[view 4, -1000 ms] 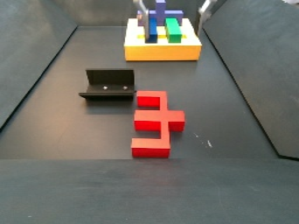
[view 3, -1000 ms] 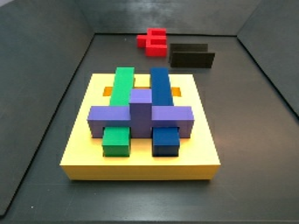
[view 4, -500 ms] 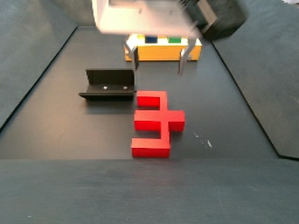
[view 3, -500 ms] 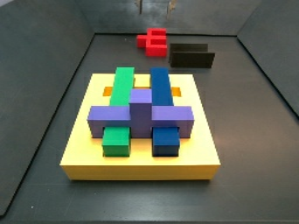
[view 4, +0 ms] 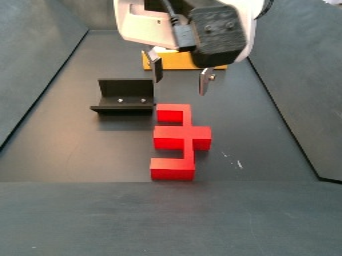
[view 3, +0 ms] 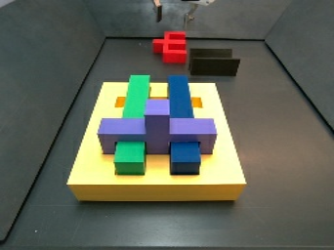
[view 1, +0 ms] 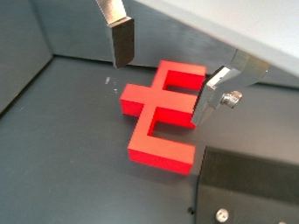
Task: Pick up the red object. Move up. Place the red object on the fixture. Regrasp the red object. Move to above the board. Insert the red object.
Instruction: Pick up the red object.
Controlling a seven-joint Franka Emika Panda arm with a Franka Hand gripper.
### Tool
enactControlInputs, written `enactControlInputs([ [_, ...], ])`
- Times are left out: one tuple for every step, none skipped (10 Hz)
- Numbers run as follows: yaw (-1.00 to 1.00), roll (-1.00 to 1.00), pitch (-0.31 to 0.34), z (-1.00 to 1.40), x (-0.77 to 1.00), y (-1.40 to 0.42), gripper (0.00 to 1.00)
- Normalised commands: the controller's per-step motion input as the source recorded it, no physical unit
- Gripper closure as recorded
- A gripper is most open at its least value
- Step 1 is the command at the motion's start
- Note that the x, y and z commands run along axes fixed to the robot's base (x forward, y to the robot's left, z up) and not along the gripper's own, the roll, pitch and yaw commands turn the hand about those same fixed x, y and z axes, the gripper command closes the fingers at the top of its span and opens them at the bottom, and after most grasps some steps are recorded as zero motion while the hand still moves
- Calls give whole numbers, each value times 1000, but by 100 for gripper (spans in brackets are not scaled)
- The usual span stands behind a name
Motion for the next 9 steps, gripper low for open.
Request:
enactControlInputs([
  [-886,-206,-67,-129,0,-14,0],
  [-791,-257,-1,-206,0,0,0],
  [-663,-199,0,-186,0,146,0],
  [-566,-127,0,-200,0,337,0],
  [-551,-96,0,-189,0,383,0],
  [-614,-67,0,-186,0,340,0],
  [-623,-154,0,-154,0,249,0],
  [-703,-234,-31,-100,63,89,0],
  [-806,-220,-39,-20,63,0,0],
])
